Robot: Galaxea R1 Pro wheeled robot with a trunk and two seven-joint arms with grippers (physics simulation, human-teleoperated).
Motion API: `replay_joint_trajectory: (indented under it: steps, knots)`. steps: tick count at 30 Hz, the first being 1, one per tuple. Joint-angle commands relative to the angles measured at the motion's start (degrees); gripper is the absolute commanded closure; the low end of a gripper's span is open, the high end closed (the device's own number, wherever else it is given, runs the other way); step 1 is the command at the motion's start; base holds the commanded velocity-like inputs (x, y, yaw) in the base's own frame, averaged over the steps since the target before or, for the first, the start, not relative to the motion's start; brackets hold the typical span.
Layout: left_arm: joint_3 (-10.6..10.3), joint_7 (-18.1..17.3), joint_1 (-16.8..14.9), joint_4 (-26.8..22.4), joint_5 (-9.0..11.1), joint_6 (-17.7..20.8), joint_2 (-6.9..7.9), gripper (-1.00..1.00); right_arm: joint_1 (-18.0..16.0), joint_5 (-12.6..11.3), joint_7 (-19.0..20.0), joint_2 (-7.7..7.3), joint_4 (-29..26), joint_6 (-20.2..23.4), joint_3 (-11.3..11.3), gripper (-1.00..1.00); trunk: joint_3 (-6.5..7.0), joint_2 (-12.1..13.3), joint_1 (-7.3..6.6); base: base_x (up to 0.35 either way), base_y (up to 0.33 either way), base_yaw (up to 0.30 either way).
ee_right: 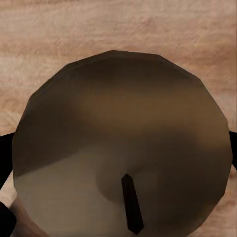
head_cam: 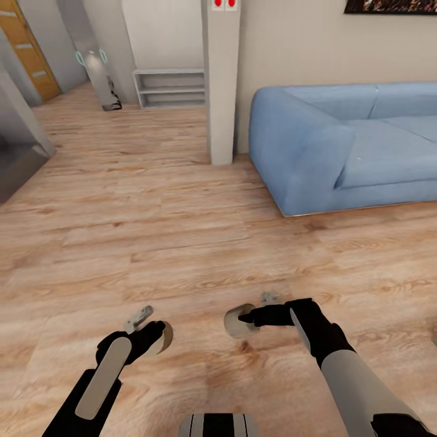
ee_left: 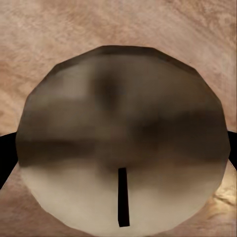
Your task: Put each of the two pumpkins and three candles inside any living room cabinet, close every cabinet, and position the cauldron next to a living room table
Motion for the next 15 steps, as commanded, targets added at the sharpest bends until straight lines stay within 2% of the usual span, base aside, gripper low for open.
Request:
replay_joint_trajectory:
  steps: [1,9,15]
  knots:
    - [0.02,0.0,0.0,0.03,-0.08,0.04,0.01,1.0,0.0,-0.31,-0.07,0.0,0.0,0.19,0.0,1.0,0.23,0.02,-0.02,0.0,0.0,0.287]
    - [1.46,0.0,0.0,0.1,-0.09,0.01,0.01,1.0,0.03,-0.38,-0.07,0.04,0.07,0.16,0.0,1.0,2.0,0.12,-0.23,0.0,0.0,0.287]
    - [1.78,0.0,0.01,0.45,-0.02,0.0,0.01,1.0,0.07,-0.45,-0.09,0.08,0.12,0.16,0.02,1.0,3.33,0.2,-0.38,0.0,0.0,0.287]
